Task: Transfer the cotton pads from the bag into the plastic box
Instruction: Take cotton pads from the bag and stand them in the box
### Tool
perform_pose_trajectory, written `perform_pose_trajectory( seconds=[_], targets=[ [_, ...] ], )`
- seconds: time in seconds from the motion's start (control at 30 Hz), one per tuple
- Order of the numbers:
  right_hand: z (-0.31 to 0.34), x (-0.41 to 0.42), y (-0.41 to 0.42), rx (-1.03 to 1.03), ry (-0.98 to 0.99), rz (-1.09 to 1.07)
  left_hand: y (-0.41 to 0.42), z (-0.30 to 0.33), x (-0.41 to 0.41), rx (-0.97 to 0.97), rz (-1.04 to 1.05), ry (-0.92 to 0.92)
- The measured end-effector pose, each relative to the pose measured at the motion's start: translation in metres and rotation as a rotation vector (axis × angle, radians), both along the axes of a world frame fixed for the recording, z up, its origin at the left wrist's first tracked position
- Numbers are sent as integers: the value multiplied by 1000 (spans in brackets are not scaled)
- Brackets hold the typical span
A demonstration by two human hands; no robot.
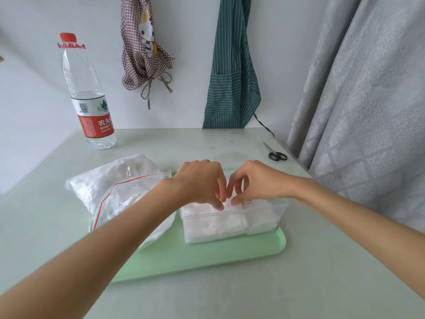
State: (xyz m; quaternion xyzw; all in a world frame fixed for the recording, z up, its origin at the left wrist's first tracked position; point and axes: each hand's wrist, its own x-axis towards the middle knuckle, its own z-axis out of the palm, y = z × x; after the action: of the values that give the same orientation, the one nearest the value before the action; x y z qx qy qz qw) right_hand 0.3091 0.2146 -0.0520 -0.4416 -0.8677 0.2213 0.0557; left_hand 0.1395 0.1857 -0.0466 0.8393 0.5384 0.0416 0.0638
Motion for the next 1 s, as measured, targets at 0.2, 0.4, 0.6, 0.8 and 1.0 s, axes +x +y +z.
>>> perform_pose_trajectory(
  seconds=[0.2, 0.4, 0.6, 0.8, 1.0],
  targets=[
    [-10, 1, -3, 22, -184, 3, 2, -12, 5, -17, -21, 181],
    [-7, -4, -4, -63, -254, -2, 0, -19, 5, -11, -3, 199],
    [17, -2, -12, 9, -26, -98, -38, 21, -43, 113, 167, -150],
    [20, -59, -60, 103, 376, -121, -95, 20, -131, 325, 647, -390],
    [-6, -132, -77, 358, 276, -28, -81, -16, -152, 51, 632, -343]
  ],
)
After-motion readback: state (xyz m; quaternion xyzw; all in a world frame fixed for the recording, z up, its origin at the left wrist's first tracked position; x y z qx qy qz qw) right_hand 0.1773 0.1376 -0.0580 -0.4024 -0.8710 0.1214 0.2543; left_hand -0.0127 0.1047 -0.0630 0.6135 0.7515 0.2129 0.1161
